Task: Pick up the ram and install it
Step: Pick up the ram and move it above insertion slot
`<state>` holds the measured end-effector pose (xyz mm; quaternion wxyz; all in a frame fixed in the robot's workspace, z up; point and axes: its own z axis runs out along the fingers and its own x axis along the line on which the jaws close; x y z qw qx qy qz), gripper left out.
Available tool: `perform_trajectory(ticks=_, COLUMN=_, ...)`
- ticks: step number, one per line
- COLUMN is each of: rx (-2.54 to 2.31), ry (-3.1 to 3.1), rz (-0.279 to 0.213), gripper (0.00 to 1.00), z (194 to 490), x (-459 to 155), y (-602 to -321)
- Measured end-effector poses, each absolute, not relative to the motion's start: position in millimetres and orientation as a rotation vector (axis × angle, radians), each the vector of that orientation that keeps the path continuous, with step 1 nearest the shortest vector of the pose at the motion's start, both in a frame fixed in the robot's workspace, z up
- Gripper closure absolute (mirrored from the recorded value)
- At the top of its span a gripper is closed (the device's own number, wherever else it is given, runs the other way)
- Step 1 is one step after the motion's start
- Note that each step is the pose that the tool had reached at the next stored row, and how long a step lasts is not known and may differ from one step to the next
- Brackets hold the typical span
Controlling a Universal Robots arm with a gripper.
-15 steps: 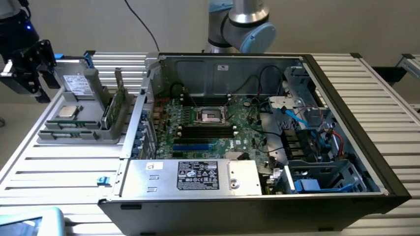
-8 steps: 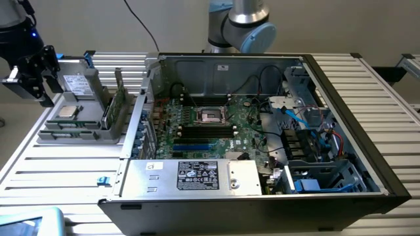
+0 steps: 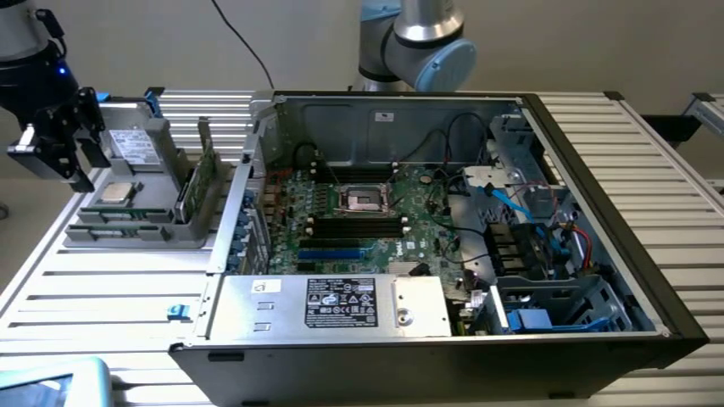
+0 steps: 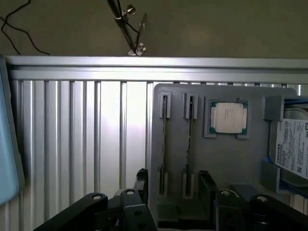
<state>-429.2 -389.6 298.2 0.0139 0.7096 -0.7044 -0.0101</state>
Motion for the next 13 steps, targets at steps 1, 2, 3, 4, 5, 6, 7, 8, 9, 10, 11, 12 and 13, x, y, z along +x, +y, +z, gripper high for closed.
perform_trajectory(ticks=1, rx=2.210, ry=-2.194, rz=-0.032, gripper=0.46, z=297.0, x=-428.8, y=-389.9)
perform_trajectory(ticks=2, rx=2.210, ry=-2.194, rz=-0.032, gripper=0.46, z=295.6, x=-428.5, y=-389.9)
perform_trajectory(ticks=3, rx=2.209, ry=-2.194, rz=-0.032, gripper=0.46, z=293.9, x=-428.4, y=-389.9)
perform_trajectory(ticks=4, rx=2.210, ry=-2.194, rz=-0.031, gripper=0.46, z=292.1, x=-428.3, y=-390.0)
perform_trajectory(ticks=5, rx=2.210, ry=-2.194, rz=-0.031, gripper=0.46, z=290.3, x=-428.2, y=-390.0)
perform_trajectory(ticks=6, rx=2.211, ry=-2.195, rz=-0.029, gripper=0.46, z=288.5, x=-428.2, y=-390.1)
perform_trajectory(ticks=7, rx=2.211, ry=-2.195, rz=-0.028, gripper=0.46, z=286.6, x=-428.2, y=-390.2)
perform_trajectory(ticks=8, rx=2.212, ry=-2.196, rz=-0.027, gripper=0.46, z=284.8, x=-428.1, y=-390.5)
perform_trajectory(ticks=9, rx=2.212, ry=-2.196, rz=-0.026, gripper=0.46, z=283.1, x=-428.1, y=-391.0)
perform_trajectory(ticks=10, rx=2.213, ry=-2.196, rz=-0.025, gripper=0.46, z=281.2, x=-428.1, y=-391.6)
perform_trajectory(ticks=11, rx=2.213, ry=-2.197, rz=-0.025, gripper=0.46, z=279.5, x=-428.2, y=-392.6)
perform_trajectory(ticks=12, rx=2.213, ry=-2.197, rz=-0.025, gripper=0.46, z=277.5, x=-428.2, y=-393.7)
perform_trajectory(ticks=13, rx=2.213, ry=-2.197, rz=-0.024, gripper=0.46, z=275.8, x=-428.2, y=-394.6)
